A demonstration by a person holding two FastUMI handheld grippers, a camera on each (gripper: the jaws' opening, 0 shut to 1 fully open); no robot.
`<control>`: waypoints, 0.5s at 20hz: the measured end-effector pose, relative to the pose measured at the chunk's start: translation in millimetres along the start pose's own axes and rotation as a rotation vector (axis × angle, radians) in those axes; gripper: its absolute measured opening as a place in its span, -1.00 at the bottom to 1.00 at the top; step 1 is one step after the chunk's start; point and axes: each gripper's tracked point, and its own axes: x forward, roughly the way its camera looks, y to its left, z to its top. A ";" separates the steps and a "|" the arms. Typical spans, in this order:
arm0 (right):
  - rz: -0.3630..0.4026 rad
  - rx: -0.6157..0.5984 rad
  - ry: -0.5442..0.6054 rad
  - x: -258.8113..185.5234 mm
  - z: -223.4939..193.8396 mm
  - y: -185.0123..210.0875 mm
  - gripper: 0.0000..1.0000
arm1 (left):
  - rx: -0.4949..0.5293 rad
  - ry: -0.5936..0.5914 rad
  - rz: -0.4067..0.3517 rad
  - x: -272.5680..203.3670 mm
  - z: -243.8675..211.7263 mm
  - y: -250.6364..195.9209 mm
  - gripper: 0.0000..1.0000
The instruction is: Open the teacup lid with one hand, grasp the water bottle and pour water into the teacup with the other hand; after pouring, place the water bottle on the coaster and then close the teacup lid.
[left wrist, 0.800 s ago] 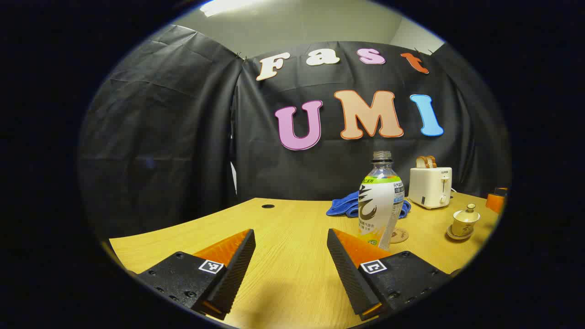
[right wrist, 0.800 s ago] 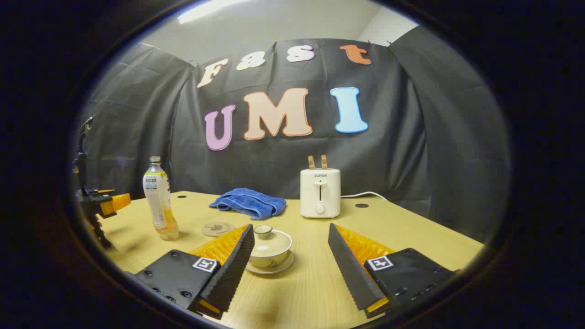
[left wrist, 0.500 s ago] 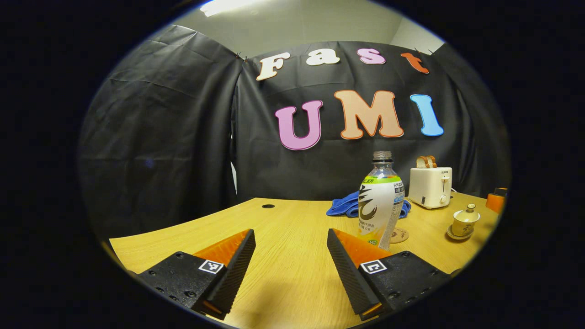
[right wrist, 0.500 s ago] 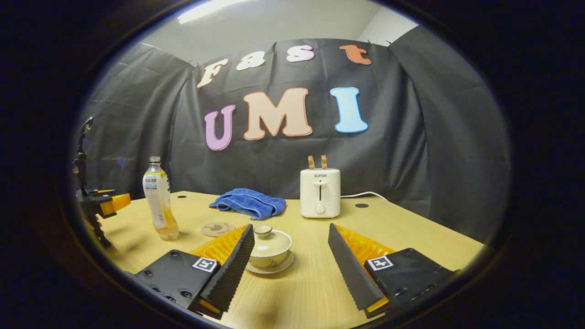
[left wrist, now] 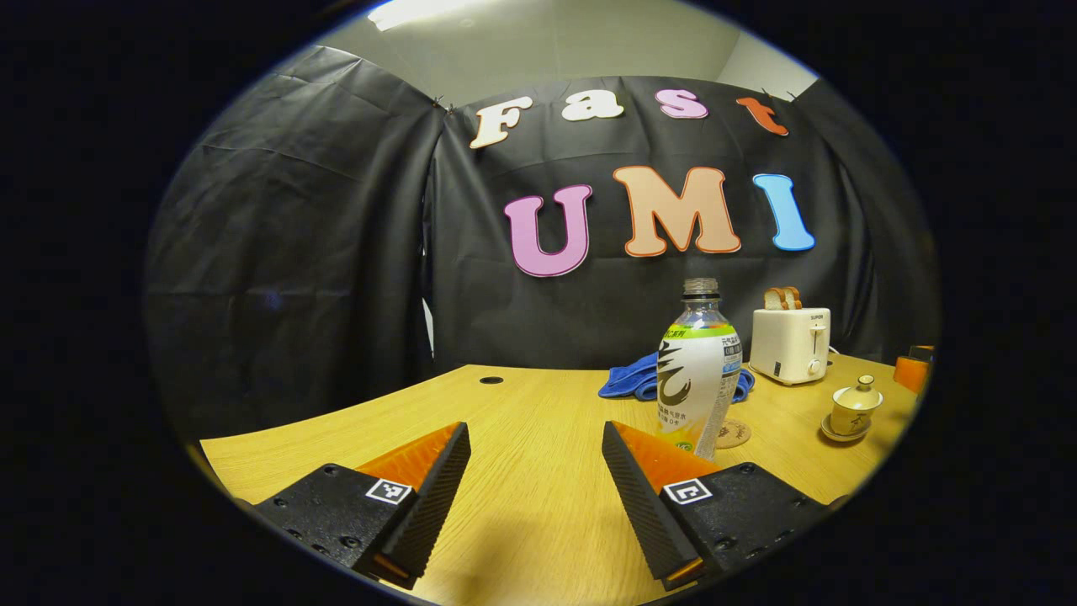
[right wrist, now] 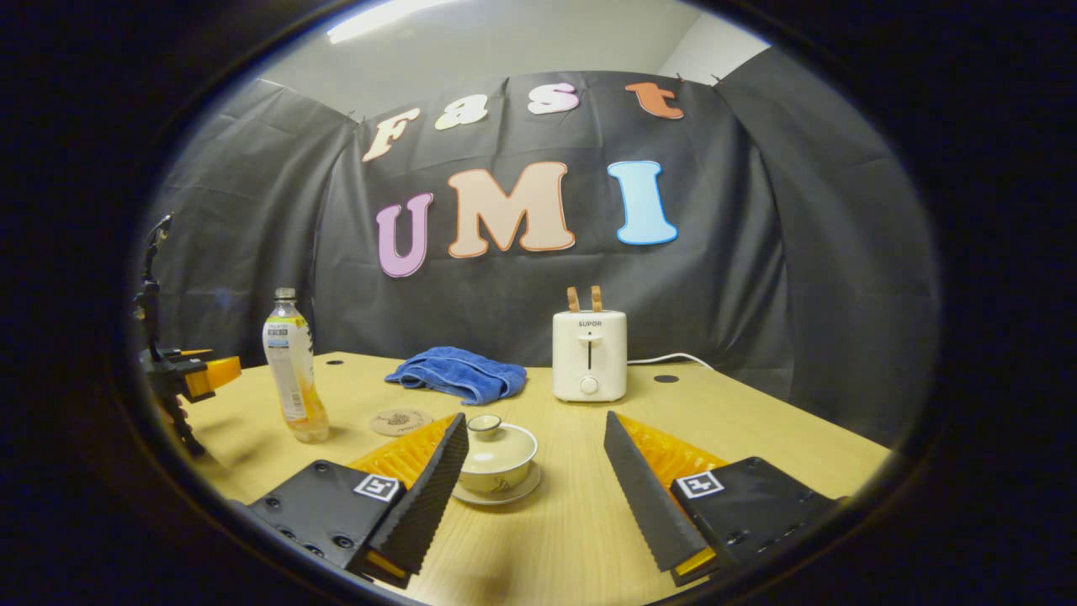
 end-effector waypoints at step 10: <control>-0.001 0.000 0.002 0.3 -0.4 -0.3 1.00 | -0.001 -0.001 -0.001 0.3 -1.0 -0.5 0.84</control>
